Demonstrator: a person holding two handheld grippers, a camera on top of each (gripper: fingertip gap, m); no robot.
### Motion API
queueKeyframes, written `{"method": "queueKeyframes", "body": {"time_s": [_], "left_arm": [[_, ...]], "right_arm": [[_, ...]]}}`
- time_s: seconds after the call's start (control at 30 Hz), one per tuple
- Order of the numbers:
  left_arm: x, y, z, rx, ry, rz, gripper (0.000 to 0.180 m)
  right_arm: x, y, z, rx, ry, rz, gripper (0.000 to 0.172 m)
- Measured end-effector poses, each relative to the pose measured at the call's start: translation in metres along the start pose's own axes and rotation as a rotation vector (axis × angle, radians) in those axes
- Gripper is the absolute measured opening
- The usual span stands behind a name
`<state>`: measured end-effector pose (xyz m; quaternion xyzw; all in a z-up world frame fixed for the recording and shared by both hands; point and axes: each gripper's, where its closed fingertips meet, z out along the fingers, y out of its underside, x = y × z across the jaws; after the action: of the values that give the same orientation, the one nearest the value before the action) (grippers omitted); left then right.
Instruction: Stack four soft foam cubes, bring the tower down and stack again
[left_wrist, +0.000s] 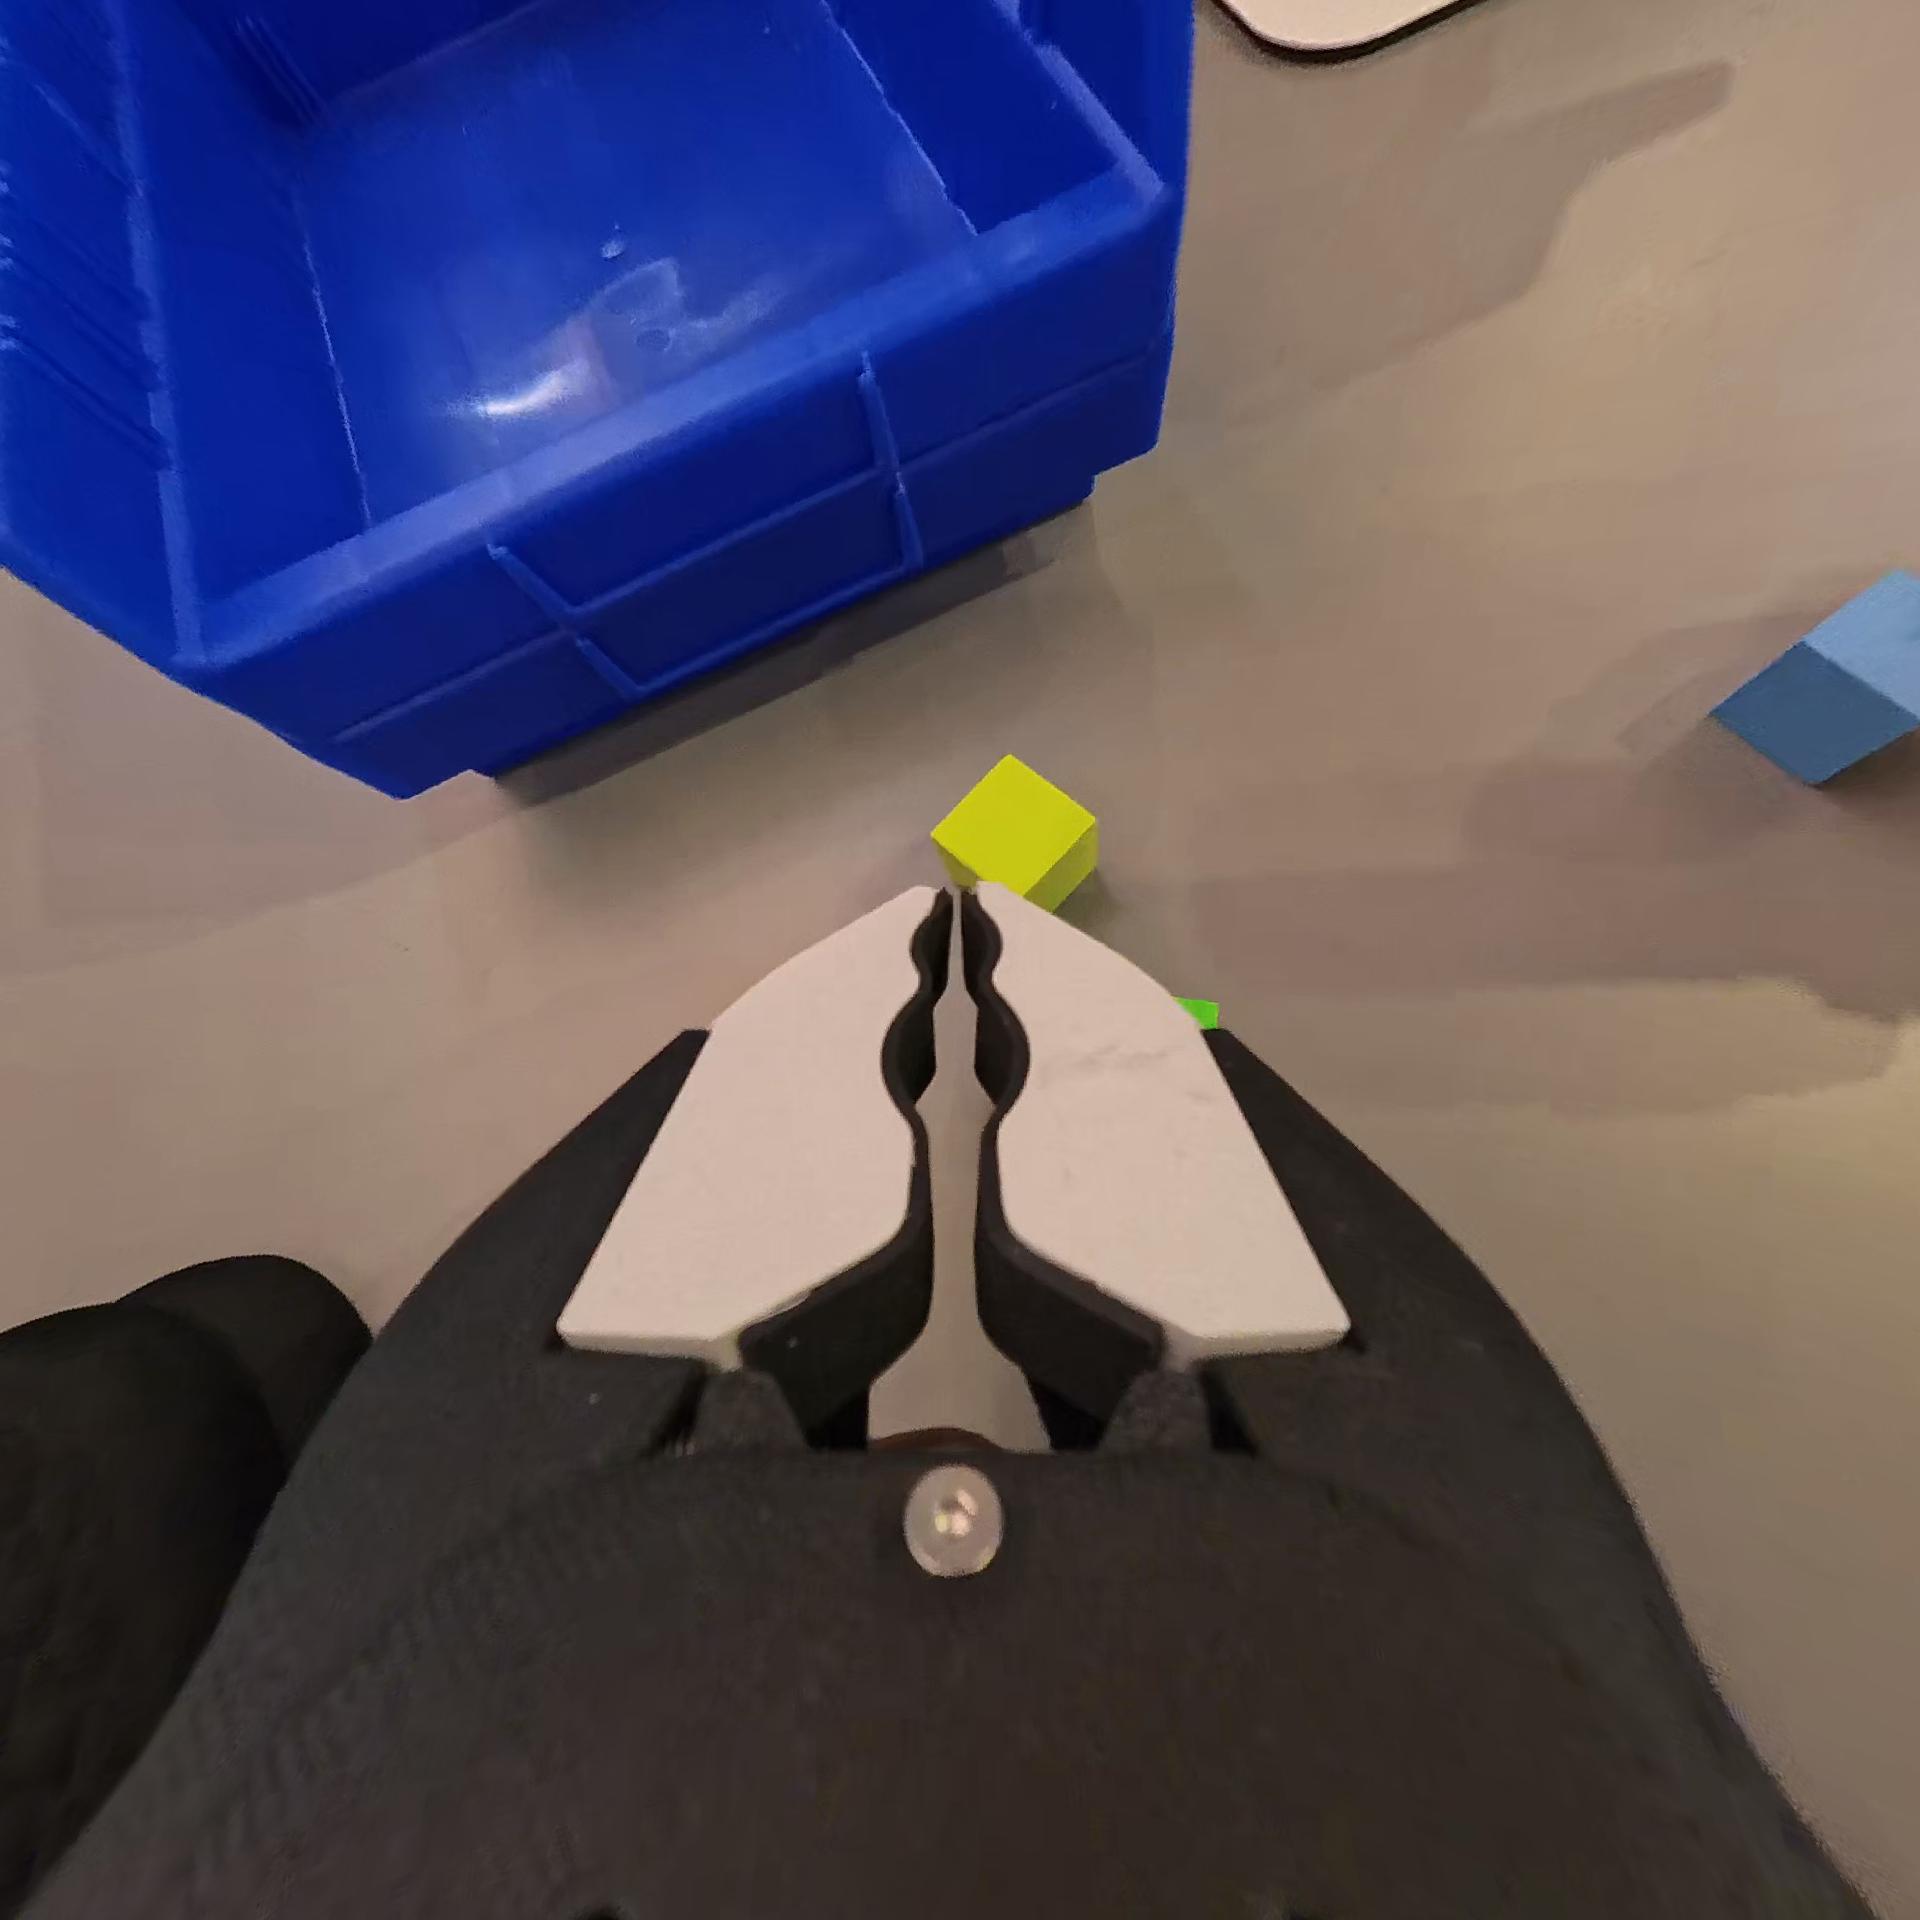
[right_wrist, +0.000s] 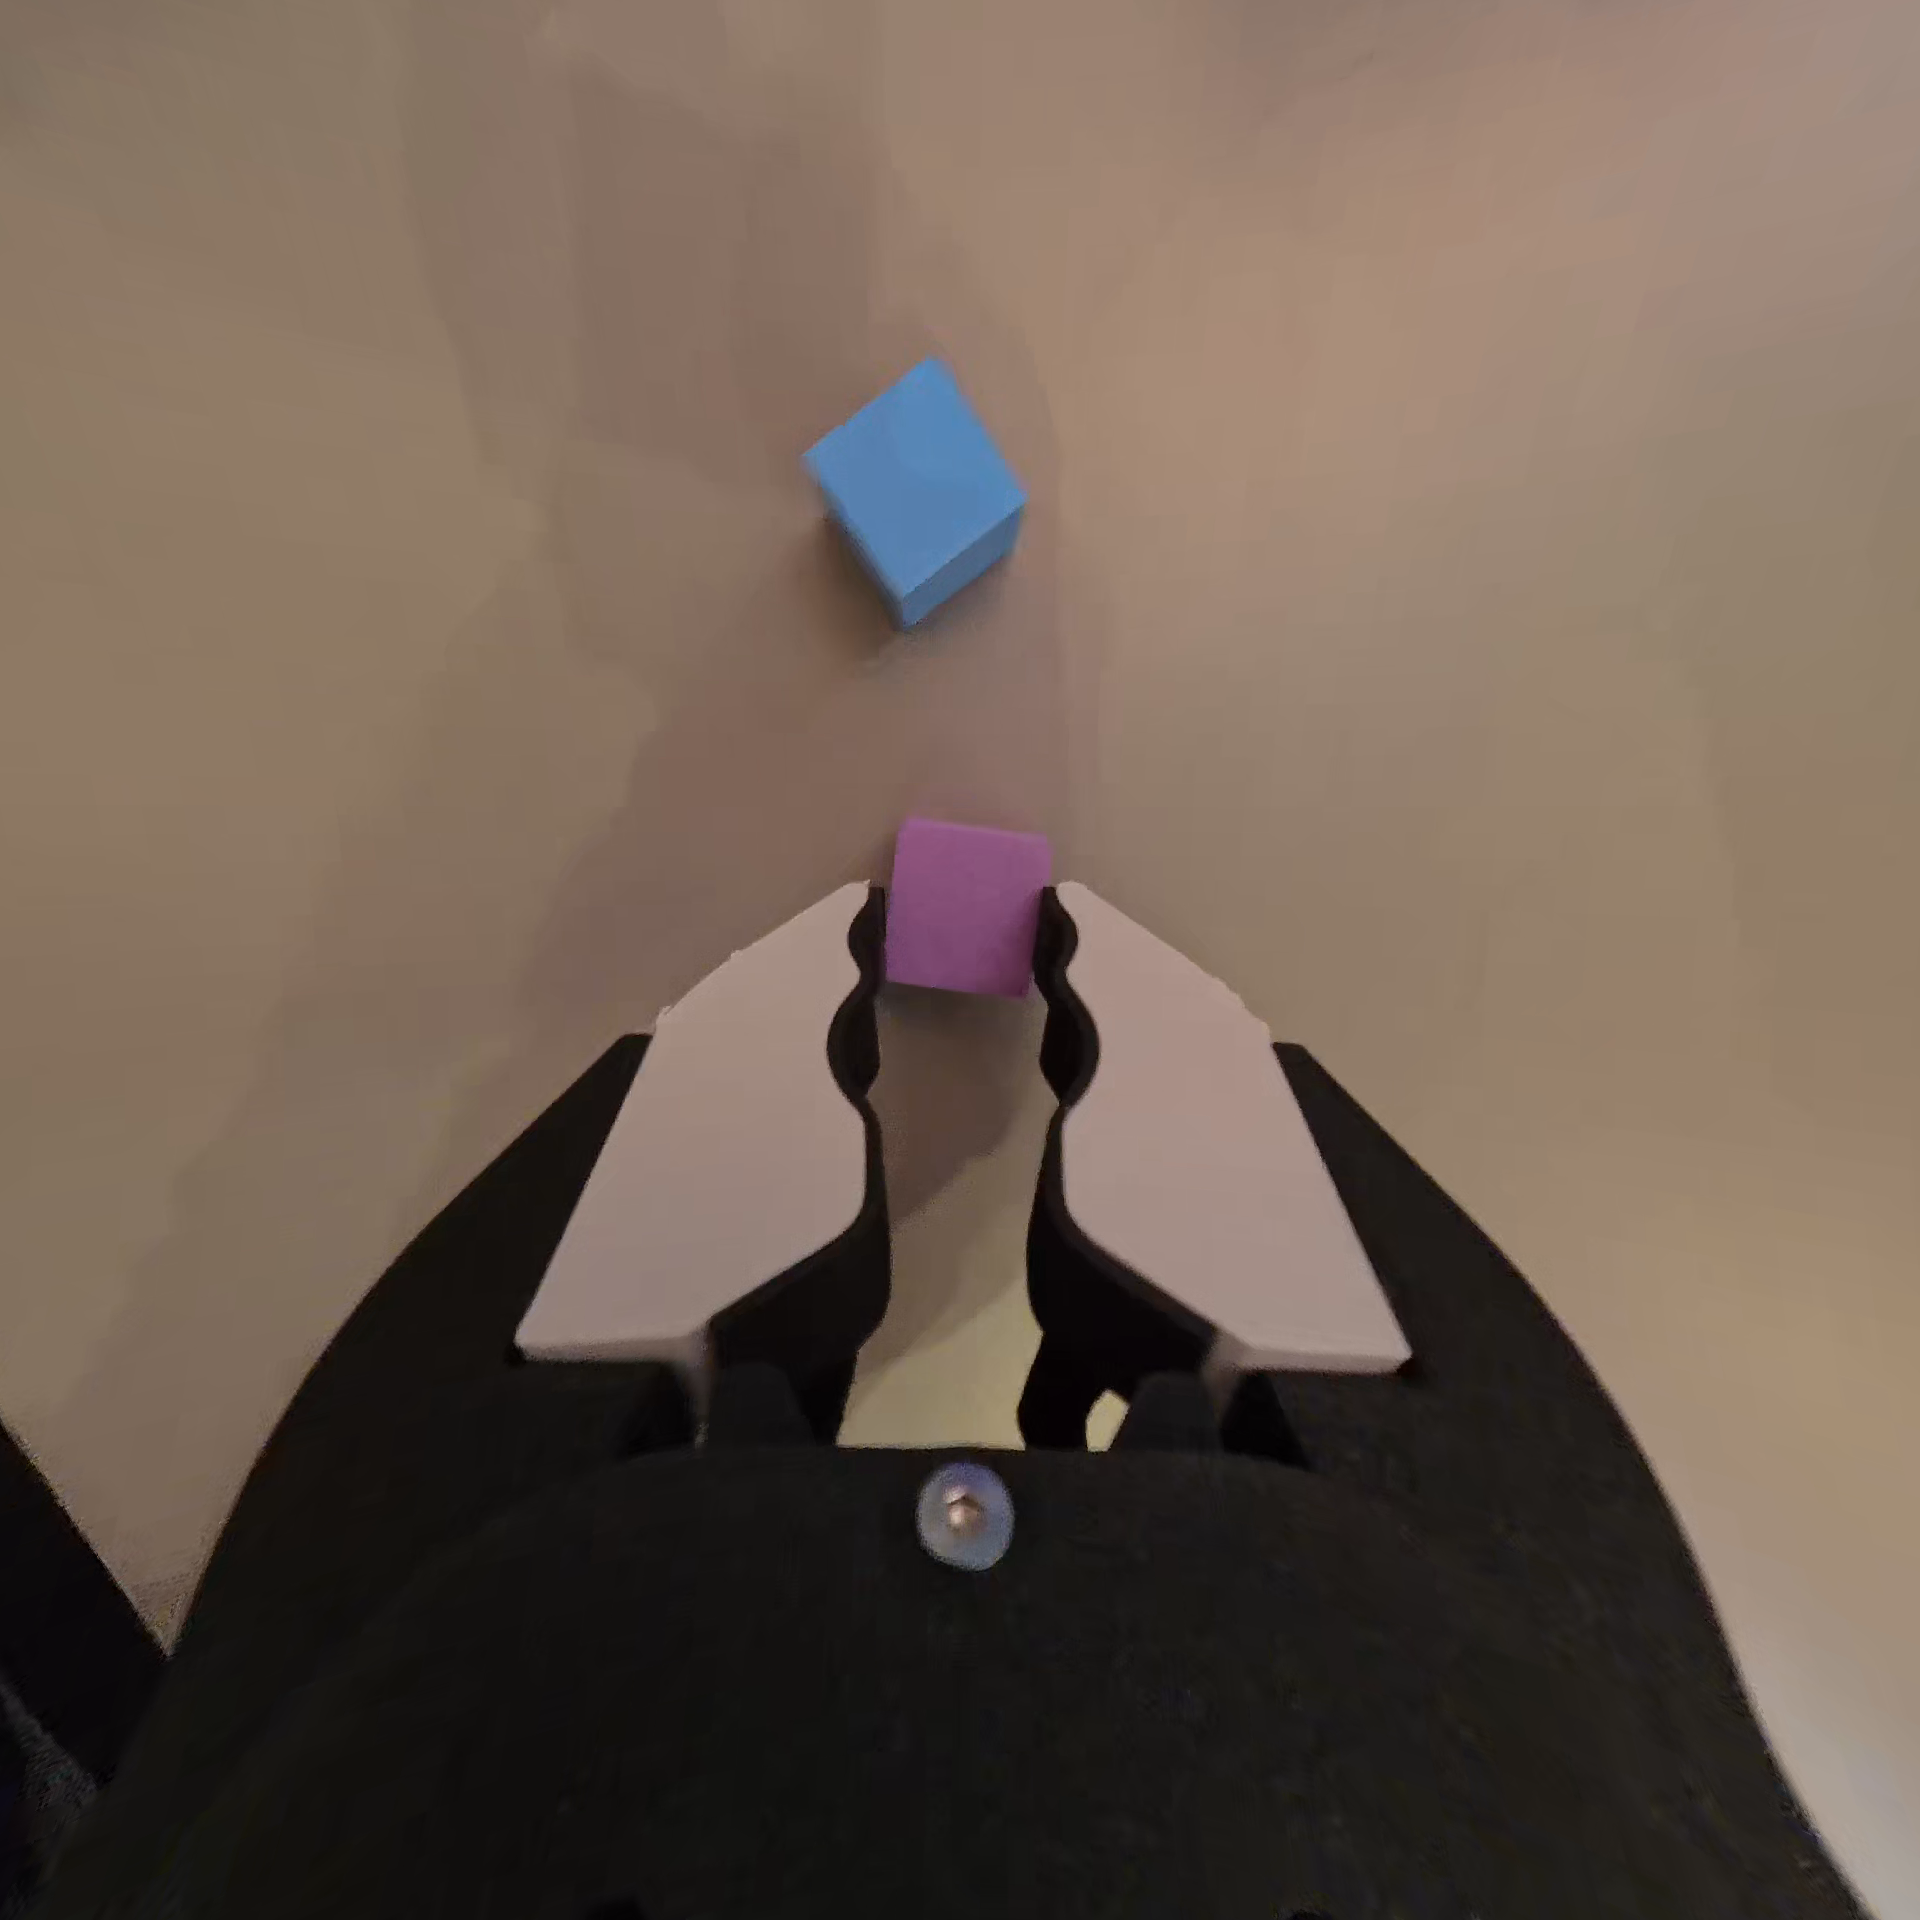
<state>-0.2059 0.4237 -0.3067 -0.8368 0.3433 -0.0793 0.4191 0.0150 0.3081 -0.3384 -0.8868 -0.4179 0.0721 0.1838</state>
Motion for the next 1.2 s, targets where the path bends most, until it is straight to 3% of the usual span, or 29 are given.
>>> {"method": "queueKeyframes", "body": {"time_s": [0.17, 0.33, 0.47, 0.63, 0.8, 1.2], "left_arm": [[0.02, -0.016, -0.003, 0.061, 0.067, 0.05, 0.004], [0.055, -0.031, -0.006, 0.097, 0.148, 0.166, 0.011], [0.09, -0.041, -0.009, 0.111, 0.24, 0.24, 0.019], [0.13, -0.051, -0.01, 0.099, 0.332, 0.339, 0.027], [0.165, -0.045, 0.004, 0.006, 0.429, 0.487, 0.042], [0.176, -0.031, 0.037, -0.244, 0.457, 0.759, 0.037]], "right_arm": [[-0.007, 0.036, -0.024, -0.033, -0.115, -0.341, 0.027], [-0.004, 0.062, -0.036, -0.042, -0.185, -0.482, 0.027], [-0.003, 0.073, -0.026, -0.084, -0.201, -0.503, 0.029], [-0.004, 0.074, -0.025, -0.076, -0.203, -0.458, 0.049], [-0.005, 0.077, -0.044, -0.011, -0.176, -0.424, 0.046], [-0.018, 0.11, -0.056, 0.03, -0.142, -0.343, 0.041]]}}
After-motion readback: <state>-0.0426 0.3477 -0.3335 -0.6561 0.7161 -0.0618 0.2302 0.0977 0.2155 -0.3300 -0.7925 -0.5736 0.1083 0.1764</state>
